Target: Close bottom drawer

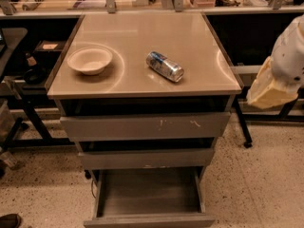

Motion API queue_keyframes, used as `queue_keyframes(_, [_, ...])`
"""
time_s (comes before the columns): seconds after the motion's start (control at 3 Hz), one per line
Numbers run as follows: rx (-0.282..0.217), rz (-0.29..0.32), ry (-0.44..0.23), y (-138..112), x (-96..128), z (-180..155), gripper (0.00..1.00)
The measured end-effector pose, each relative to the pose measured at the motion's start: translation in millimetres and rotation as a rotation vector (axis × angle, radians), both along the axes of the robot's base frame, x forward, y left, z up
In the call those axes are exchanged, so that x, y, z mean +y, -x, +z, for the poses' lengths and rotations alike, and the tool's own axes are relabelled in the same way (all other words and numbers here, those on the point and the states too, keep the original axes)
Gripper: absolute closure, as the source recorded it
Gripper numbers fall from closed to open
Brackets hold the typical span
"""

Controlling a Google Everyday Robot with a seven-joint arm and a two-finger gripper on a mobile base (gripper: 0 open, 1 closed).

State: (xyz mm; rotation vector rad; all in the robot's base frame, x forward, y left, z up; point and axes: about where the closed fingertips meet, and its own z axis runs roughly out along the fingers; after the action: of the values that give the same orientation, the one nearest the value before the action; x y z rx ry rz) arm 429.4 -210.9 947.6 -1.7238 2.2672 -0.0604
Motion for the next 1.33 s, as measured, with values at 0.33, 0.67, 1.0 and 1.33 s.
queue_keyframes(0.33, [0.069, -0.027, -0.028, 20.8, 13.9, -59.8, 1.00])
queue_keyframes(0.67, [0.164, -0.059, -0.056, 44.9, 25.5, -129.1, 1.00])
queue_keyframes(1.0, [0.263, -0.085, -0.074, 79.2, 34.0, -192.2, 1.00])
queue_keyframes(1.33, [0.263, -0.085, -0.074, 79.2, 34.0, -192.2, 1.00])
